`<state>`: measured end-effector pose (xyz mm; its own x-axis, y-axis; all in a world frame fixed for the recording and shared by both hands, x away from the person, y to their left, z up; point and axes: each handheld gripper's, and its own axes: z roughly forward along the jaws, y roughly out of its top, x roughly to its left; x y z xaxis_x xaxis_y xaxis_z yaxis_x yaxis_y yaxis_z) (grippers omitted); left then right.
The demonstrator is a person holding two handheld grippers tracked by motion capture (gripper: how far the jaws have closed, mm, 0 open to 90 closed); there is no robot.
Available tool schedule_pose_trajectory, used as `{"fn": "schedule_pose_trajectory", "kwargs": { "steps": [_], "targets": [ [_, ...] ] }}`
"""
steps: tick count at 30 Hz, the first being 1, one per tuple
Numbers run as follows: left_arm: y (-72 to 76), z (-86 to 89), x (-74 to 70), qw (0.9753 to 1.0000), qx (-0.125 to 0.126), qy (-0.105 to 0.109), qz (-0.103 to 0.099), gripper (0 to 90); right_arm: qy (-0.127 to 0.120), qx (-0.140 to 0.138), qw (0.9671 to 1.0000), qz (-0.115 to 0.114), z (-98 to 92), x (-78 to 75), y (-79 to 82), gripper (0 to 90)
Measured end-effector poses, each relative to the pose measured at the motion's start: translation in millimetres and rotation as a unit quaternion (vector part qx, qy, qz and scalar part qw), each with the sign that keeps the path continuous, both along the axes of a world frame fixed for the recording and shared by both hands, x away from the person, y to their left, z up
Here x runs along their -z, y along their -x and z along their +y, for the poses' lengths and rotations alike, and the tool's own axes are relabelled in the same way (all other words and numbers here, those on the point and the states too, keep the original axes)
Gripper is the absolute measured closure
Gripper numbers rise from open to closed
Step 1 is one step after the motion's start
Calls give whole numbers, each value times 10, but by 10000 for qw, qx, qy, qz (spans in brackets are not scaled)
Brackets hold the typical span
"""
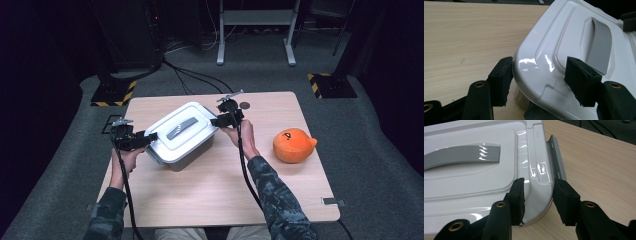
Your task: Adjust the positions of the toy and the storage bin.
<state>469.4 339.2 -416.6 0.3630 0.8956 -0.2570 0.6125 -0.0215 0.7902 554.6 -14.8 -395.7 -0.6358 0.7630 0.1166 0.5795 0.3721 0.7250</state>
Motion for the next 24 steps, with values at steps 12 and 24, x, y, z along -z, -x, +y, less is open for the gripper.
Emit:
{"fn": "schedule_pose_trajectory", "kwargs": {
  "steps": [12, 24],
  "targets": [
    [18, -116, -4, 9999, 158, -33, 5, 388, 34, 49, 10000, 7, -118, -7, 68, 609],
    [38, -238, -6, 9994, 346, -33, 21, 387, -18, 133, 9999, -8, -272, 1, 160, 610]
  ]
}}
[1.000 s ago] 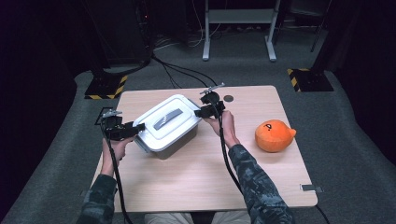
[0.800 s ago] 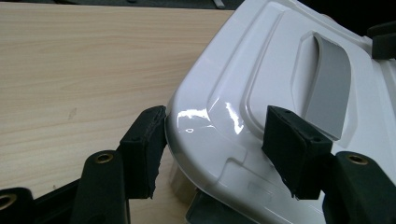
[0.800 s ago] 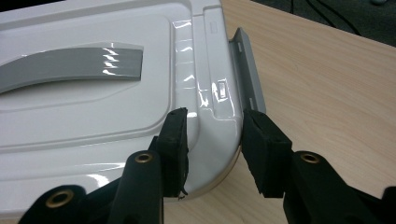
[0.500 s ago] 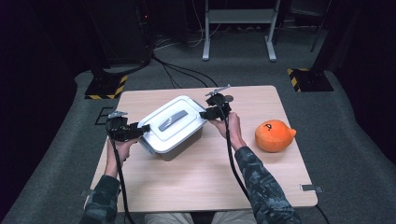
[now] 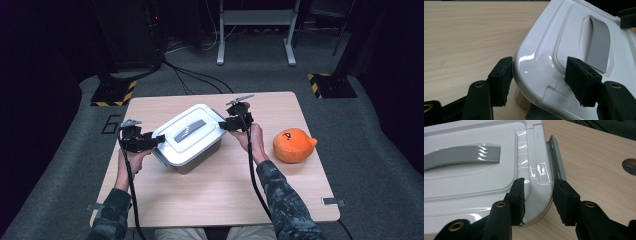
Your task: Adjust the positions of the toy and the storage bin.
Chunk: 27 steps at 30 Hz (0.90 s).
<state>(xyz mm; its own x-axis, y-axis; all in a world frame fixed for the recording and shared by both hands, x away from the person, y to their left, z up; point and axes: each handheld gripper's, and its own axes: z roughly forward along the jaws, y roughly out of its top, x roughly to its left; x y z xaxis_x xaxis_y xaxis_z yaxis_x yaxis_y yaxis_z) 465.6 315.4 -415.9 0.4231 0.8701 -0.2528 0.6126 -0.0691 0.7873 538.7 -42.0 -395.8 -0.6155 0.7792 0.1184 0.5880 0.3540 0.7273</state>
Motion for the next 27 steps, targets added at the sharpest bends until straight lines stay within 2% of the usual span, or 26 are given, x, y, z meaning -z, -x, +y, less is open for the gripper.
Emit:
{"fn": "schedule_pose_trajectory", "kwargs": {
  "steps": [18, 27],
  "targets": [
    [49, -273, 16, 9993, 359, 99, -23, 388, -8, 200, 9998, -38, -335, 7, 236, 610],
    [154, -379, 33, 9984, 516, 196, -76, 387, -139, 304, 9994, -66, -487, 33, 357, 616]
  ]
}}
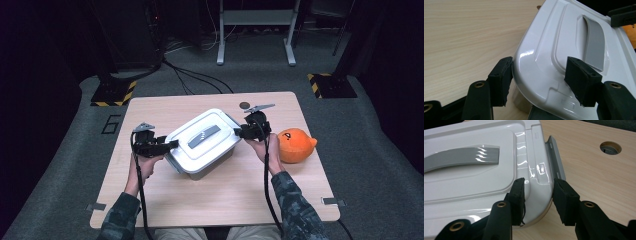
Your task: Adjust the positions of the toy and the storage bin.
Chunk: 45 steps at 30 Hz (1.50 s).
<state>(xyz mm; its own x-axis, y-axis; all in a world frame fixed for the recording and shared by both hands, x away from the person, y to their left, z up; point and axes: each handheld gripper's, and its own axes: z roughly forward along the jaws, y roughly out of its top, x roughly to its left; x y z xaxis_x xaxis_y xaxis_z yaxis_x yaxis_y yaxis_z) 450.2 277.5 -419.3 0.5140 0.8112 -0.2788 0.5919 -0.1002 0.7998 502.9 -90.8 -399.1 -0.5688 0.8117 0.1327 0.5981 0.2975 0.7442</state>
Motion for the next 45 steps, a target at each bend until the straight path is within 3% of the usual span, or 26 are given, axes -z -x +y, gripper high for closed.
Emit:
{"fn": "schedule_pose_trajectory", "kwargs": {
  "steps": [10, 17, 22, 45],
  "targets": [
    [63, -86, 20, 9998, 168, 72, 20, 387, -1, 77, 10000, 45, -117, -7, 145, 615],
    [96, -152, 32, 9992, 358, 163, 69, 388, -29, 176, 9998, -67, -219, 15, 296, 613],
    [118, -202, 34, 9988, 461, 155, 70, 388, -127, 279, 9995, -41, -292, 28, 392, 613],
    [229, -373, 39, 9974, 711, 109, 64, 387, -124, 522, 9985, -49, -477, 28, 687, 611]
  ]
}}
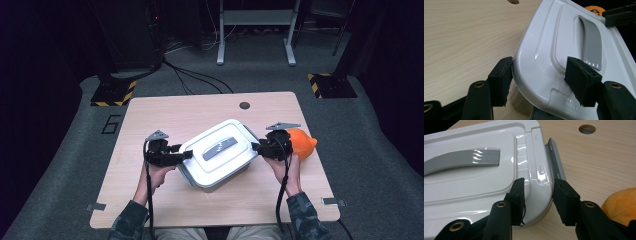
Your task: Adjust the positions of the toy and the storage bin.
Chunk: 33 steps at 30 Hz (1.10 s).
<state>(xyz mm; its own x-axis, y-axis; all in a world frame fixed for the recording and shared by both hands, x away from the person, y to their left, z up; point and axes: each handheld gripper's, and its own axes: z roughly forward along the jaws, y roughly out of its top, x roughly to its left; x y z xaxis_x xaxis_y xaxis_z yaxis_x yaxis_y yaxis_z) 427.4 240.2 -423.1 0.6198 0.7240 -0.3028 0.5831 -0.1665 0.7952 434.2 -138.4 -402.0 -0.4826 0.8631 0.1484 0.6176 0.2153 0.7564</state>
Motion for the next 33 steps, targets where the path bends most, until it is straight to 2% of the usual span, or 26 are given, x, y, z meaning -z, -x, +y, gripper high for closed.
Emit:
{"fn": "schedule_pose_trajectory", "kwargs": {
  "steps": [3, 8, 9, 10, 12, 13, 14, 18, 22, 23, 25, 27, 31, 33],
  "targets": [
    [1, -22, 8, 10000, -6, 35, -11, 387, -11, 27, 10000, -9, -23, -1, 18, 611],
    [27, -66, -30, 9993, -111, -289, -217, 382, -86, 16, 9999, -90, -34, 17, 12, 598],
    [29, -70, -30, 9991, -138, -319, -232, 381, -95, 47, 9999, -105, -32, 18, 4, 572],
    [27, -69, -27, 9992, -126, -305, -228, 379, -38, 98, 9999, -123, -33, 17, -5, 496],
    [23, -60, -16, 9995, -69, -260, -193, 356, 37, 153, 9997, -193, -46, 2, 9, 454],
    [20, -56, -13, 9995, -58, -254, -188, 348, -21, 168, 9996, -233, -57, -5, 28, 410],
    [15, -53, -14, 9994, -45, -279, -193, 329, -55, 179, 9994, -278, -71, -8, 49, 342],
    [16, -60, -47, 9990, -67, -396, -211, 214, -33, 145, 9990, -418, -116, 9, 157, 166],
    [31, -45, -116, 9980, -167, -512, -335, 137, -22, 145, 9985, -532, -190, 36, 279, 130],
    [35, -40, -137, 9976, -187, -548, -372, 107, 41, 160, 9982, -580, -238, 54, 342, 98],
    [48, -39, -168, 9965, -266, -630, -471, 98, 30, 179, 9981, -594, -256, 65, 368, 89],
    [65, -48, -204, 9942, -357, -814, -610, 101, 86, 192, 9981, -580, -312, 115, 442, 56],
    [85, -73, -229, 9896, -330, -1055, -925, 47, 318, 235, 9980, -490, -403, 246, 579, 0],
    [88, -88, -238, 9884, -256, -1133, -983, 30, 374, 234, 9981, -433, -449, 323, 649, 0]
  ]
}}
